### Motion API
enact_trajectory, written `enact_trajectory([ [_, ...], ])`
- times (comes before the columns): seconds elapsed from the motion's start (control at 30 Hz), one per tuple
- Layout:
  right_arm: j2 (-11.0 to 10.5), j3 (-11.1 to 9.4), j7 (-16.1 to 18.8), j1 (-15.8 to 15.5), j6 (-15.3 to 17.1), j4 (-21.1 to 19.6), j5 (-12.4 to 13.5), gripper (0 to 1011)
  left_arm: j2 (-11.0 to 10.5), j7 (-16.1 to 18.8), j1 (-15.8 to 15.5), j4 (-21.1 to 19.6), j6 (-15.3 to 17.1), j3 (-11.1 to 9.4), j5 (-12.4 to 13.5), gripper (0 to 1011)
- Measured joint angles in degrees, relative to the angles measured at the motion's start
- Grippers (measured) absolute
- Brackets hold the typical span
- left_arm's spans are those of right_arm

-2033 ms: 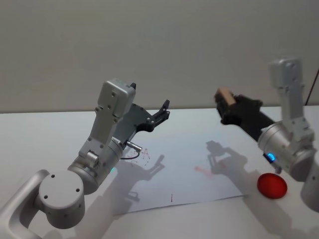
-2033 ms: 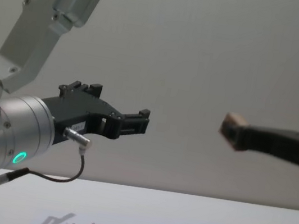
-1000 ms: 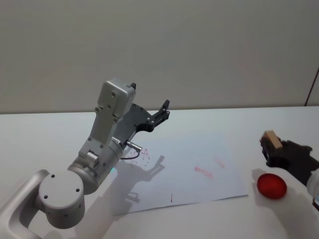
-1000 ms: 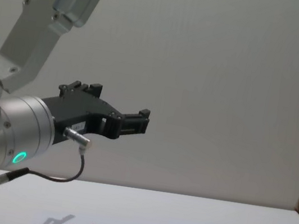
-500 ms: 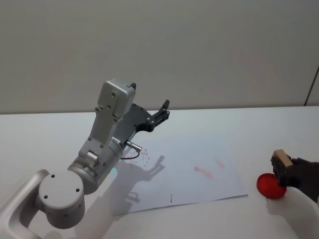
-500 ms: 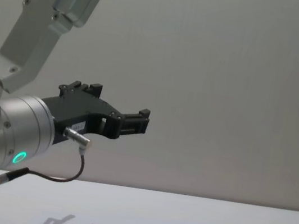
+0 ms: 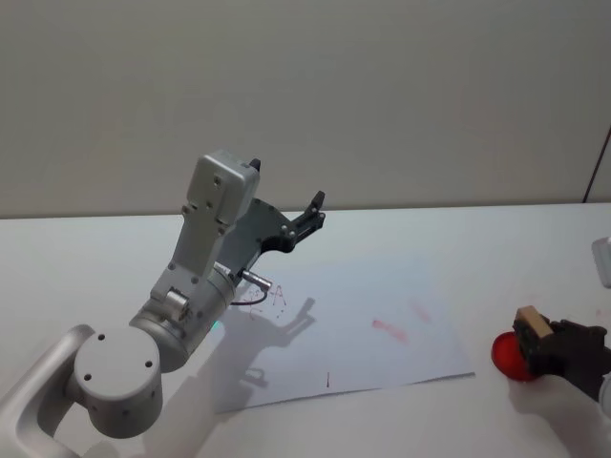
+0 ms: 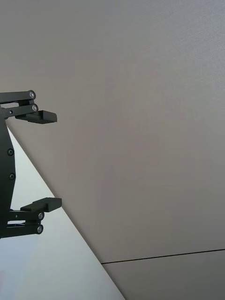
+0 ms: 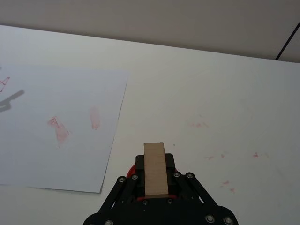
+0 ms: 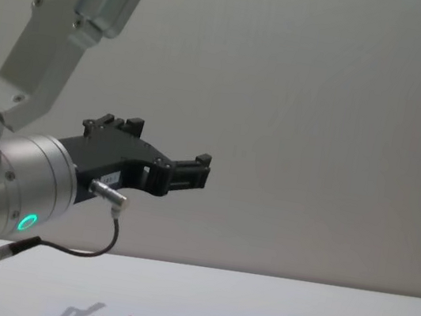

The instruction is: Use the one hand to pick up the stamp and affix it onto the A4 paper.

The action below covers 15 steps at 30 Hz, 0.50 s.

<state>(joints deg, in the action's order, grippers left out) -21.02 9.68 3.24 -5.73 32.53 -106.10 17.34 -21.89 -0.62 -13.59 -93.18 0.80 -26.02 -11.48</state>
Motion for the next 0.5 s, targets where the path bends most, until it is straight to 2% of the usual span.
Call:
enact_trajectory([
  [0.5, 1.13, 0.91, 2.16, 2.33, 0.38, 3.95, -2.91, 219, 0.00, 0.00, 0.00, 0.00, 0.00, 0.00, 0.00, 1001],
])
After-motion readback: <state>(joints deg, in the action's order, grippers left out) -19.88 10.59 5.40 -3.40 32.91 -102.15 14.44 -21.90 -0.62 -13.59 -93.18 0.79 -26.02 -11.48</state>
